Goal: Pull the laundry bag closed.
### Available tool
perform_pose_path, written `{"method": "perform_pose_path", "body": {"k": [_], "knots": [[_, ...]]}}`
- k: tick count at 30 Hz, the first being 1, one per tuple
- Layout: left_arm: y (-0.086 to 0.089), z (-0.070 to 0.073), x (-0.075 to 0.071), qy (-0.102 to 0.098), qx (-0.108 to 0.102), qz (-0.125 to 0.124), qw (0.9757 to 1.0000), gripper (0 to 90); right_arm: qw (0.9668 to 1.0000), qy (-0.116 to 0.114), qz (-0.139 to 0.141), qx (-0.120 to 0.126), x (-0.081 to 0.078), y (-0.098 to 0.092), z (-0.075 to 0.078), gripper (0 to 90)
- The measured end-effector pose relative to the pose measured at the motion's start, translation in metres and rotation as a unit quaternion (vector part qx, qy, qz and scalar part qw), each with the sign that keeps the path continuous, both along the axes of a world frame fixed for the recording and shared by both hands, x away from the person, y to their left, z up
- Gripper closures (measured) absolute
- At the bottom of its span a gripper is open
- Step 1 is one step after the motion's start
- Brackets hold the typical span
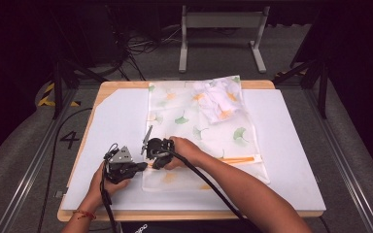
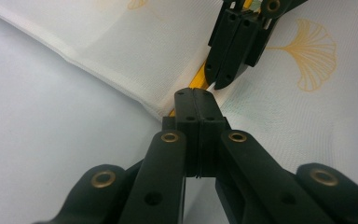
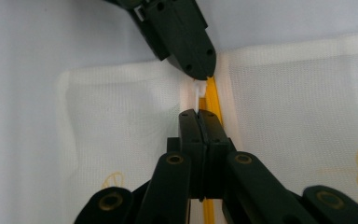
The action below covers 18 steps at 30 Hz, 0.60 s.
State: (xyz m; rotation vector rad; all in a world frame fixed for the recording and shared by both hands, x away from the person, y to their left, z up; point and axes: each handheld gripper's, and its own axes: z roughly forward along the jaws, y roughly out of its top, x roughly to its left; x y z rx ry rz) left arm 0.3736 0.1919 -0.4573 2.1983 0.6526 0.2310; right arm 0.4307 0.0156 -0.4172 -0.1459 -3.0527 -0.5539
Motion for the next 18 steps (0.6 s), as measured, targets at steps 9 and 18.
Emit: {"method": "perform_pose_path", "body": {"k": [9,18], "knots": [[-0.001,0.000,-0.001,-0.004,0.002,0.000,1.0000,90.0,0.9999,0.007,0.006,-0.011,-0.003,0.017,0.000,85.6],[0.001,0.000,-0.001,-0.003,-0.005,0.002,1.0000,90.0,0.9996,0.011,-0.026,-0.010,-0.006,0.015,0.001,68.5]]}}
